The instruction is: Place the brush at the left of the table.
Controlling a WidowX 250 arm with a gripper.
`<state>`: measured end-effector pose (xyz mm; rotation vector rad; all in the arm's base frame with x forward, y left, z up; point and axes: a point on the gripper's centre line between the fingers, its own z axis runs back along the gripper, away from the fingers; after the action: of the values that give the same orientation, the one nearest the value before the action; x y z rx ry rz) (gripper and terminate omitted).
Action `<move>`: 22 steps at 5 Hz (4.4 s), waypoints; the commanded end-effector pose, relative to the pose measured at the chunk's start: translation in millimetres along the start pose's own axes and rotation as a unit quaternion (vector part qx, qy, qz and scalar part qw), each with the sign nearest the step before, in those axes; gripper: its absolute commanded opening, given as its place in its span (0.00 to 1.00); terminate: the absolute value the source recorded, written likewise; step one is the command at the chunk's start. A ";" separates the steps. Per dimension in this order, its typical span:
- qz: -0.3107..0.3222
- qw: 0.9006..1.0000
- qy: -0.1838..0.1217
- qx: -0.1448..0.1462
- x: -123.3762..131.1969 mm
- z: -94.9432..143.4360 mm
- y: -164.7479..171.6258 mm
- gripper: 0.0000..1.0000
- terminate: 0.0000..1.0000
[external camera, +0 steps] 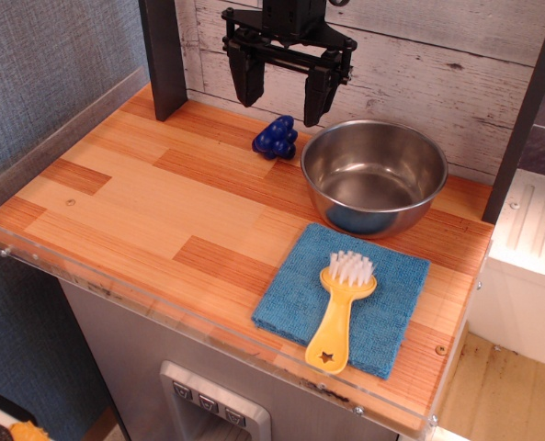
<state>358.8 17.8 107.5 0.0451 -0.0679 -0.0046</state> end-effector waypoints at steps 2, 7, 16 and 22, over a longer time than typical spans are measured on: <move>-0.024 1.000 -0.004 -0.010 -19.6 -3.5 -24.4 1.00 0.00; -0.048 0.998 -0.018 -0.020 -93.9 -50.6 -98.4 1.00 0.00; -0.028 0.999 -0.041 -0.002 -90.1 -37.0 -104.0 0.00 0.00; 0.149 0.987 -0.017 0.062 -18.4 8.2 121.1 0.00 0.00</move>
<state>343.8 132.0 100.1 0.1474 -0.0571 0.2875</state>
